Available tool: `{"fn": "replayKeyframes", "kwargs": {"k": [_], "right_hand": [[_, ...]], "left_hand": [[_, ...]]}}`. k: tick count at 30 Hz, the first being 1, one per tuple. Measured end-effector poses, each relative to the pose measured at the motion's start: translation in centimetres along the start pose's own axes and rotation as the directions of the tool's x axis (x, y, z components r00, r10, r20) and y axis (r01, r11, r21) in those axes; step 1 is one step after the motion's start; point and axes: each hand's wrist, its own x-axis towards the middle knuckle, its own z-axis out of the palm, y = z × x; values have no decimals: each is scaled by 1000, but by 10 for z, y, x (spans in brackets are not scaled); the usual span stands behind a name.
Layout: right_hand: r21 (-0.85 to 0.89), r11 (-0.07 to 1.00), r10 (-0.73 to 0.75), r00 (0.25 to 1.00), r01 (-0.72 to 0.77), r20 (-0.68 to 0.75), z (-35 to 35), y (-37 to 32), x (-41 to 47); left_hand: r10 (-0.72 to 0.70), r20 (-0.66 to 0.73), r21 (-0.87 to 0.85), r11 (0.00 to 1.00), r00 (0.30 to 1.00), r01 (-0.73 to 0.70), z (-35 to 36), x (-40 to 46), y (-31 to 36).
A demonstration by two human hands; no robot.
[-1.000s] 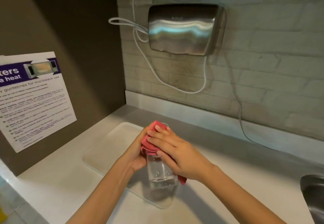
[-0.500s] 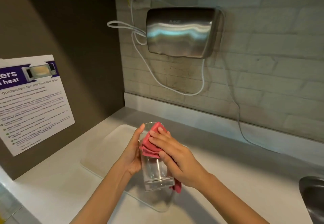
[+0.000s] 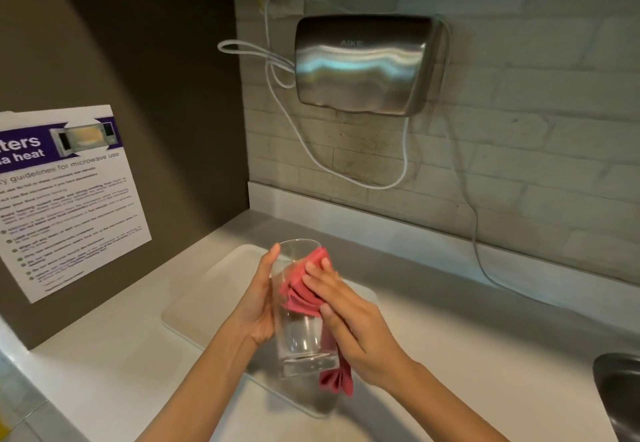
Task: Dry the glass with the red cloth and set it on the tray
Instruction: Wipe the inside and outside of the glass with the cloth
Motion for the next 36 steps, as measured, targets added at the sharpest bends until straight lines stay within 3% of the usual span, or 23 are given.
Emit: {"fn": "replayKeyframes", "kwargs": {"k": [3, 7, 9, 14, 17, 20, 22, 24, 27, 29, 32, 36], "right_hand": [[-85, 996, -3, 1000, 4, 15, 3, -4, 13], [-143, 968, -176, 966, 204, 188, 9, -1, -13], [-100, 967, -216, 963, 234, 161, 9, 5, -31], [27, 1000, 3, 998, -1, -70, 5, 3, -12], [-34, 996, 73, 994, -77, -84, 3, -3, 16], [-193, 976, -87, 993, 102, 84, 6, -4, 6], [-191, 961, -164, 967, 202, 197, 8, -1, -15], [-150, 967, -185, 972, 207, 147, 11, 3, -34], [51, 999, 13, 994, -7, -106, 17, 1, -35], [223, 962, 202, 960, -158, -192, 20, -3, -24], [423, 868, 362, 916, -262, -175, 26, -7, -22], [377, 887, 343, 927, -266, -153, 40, -14, -37]], "left_hand": [[-11, 63, -20, 1000, 998, 12, 0, -2, 0], [46, -59, 53, 998, 997, -43, -10, -2, 10], [111, -104, 52, 993, 988, -106, -14, 0, 13], [73, -45, 59, 996, 996, -70, -1, 0, 2], [77, -26, 105, 992, 997, -73, 4, 2, -4], [102, -67, 116, 989, 993, -94, 2, 1, 4], [117, -131, 101, 989, 985, -104, -5, 1, 10], [152, -168, 73, 987, 974, -141, -9, 1, 13], [144, -173, 23, 990, 974, -142, -5, 2, 9], [134, -167, 15, 991, 977, -133, -3, 4, 5], [147, -164, 31, 989, 975, -144, -4, 5, 6], [156, -172, 26, 988, 973, -154, -6, 5, 5]]}}
